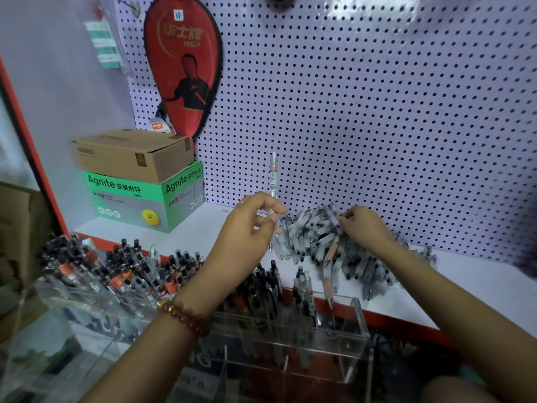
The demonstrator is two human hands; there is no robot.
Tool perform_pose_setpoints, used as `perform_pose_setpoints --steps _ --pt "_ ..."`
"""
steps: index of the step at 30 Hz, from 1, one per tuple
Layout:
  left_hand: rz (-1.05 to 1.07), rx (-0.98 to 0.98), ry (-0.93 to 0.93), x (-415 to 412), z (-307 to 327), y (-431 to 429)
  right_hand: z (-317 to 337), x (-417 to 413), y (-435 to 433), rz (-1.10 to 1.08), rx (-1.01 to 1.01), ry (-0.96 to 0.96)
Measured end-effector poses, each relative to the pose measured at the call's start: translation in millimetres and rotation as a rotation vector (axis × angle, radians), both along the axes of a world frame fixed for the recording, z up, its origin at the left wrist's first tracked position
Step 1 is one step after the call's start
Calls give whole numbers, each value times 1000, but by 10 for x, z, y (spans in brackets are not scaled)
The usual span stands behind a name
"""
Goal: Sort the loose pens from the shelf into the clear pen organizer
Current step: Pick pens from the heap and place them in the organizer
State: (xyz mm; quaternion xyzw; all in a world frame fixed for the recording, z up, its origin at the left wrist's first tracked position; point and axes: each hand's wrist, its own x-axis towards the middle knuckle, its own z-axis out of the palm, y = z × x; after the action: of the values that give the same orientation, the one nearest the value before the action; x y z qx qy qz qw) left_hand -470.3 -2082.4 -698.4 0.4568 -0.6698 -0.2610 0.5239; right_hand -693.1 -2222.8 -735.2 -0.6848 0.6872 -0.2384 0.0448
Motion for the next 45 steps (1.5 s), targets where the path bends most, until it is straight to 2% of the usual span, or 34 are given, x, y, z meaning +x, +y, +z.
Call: perform_pose_setpoints --steps 7,9,13,18,21,25,29,38,45 --pt "24 -6 -14 19 -17 16 171 99 -34 -32 152 -36" --pt "30 -7 -16 29 -15 21 198 102 -25 -27 166 -114" --pt "35 -8 -19 49 -19 26 221 47 -33 14 218 -392" --pt "28 -32 -9 70 -8 27 377 32 17 -4 132 -528" --pt "32 -48 9 79 -24 5 593 143 246 115 91 -618" --pt "-15 12 139 43 -47 -19 835 370 805 430 197 -705" --pt "-105 38 236 -69 -7 50 829 540 1296 621 270 -749" --pt "-263 41 246 -269 11 223 621 550 1584 626 239 -905" --pt "-269 2 228 -317 13 285 591 434 1552 599 154 -822"
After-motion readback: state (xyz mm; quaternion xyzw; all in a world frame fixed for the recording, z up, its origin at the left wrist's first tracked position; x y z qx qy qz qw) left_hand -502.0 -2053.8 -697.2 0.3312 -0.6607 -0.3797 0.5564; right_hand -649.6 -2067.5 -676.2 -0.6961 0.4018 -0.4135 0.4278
